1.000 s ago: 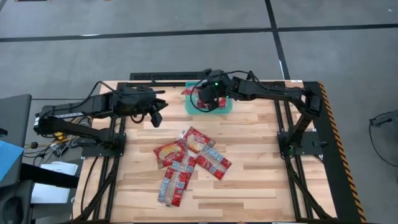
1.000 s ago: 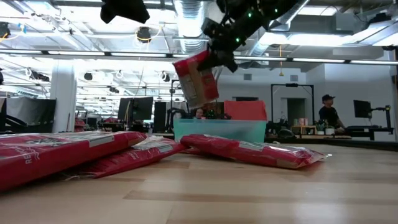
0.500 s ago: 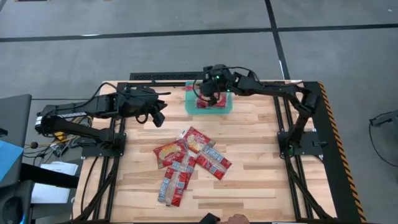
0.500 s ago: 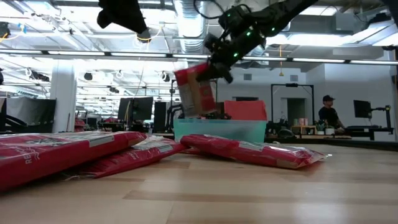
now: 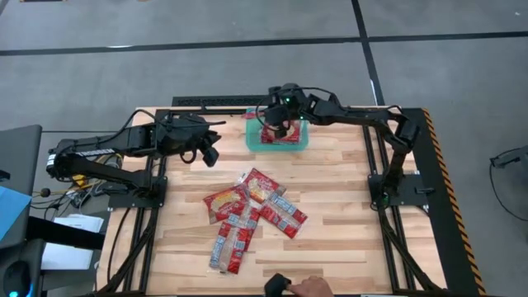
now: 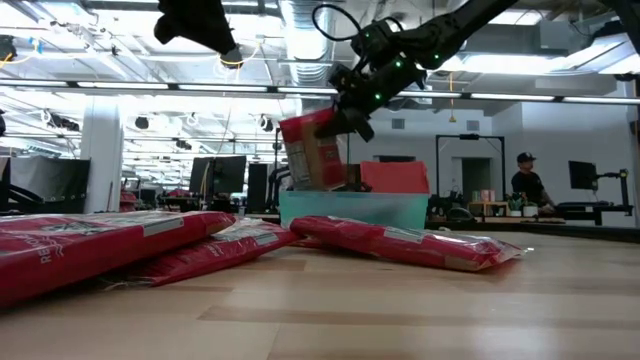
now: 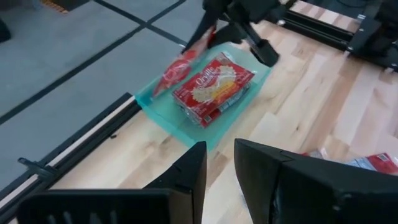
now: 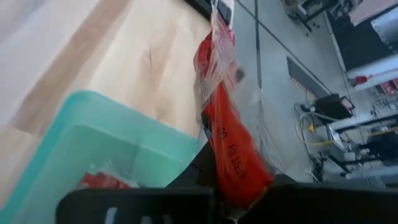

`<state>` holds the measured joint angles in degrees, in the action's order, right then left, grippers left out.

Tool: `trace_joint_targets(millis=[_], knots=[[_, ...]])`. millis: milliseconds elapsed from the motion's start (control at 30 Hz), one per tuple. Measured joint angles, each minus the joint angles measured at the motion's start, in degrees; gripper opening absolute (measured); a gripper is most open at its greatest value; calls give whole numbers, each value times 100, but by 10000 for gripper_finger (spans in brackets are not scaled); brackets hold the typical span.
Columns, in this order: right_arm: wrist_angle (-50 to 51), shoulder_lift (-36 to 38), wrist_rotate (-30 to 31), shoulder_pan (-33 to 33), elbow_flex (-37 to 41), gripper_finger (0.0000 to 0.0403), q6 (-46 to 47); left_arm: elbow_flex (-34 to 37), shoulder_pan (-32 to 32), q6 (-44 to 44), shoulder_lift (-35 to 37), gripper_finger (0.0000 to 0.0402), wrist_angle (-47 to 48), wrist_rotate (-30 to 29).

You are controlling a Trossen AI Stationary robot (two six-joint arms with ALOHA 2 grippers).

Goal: Sort popcorn bags into baskets
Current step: Put the red popcorn bag into the green bin

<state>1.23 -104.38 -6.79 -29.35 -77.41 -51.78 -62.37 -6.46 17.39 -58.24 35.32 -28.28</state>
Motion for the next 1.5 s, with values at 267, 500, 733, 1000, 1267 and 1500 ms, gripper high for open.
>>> trace_joint_targets(millis=[267,500,733,1000,1267,1500], knots=[[-9,2,-300,-207,-2,43,192,0,-1,0,0,71,1,-112],[-8,2,-660,-326,-2,43,240,0,0,51,0,71,-1,-253],[-24,-272,-589,-356,8,46,195,0,0,87,0,71,-6,-288],[-373,-369,-471,-377,-11,47,36,0,0,103,0,71,-8,-367],[-286,-378,-688,-421,-9,82,30,0,0,87,0,71,-7,-384],[-266,-378,-718,-449,-9,155,28,0,0,66,0,71,-7,-391]])
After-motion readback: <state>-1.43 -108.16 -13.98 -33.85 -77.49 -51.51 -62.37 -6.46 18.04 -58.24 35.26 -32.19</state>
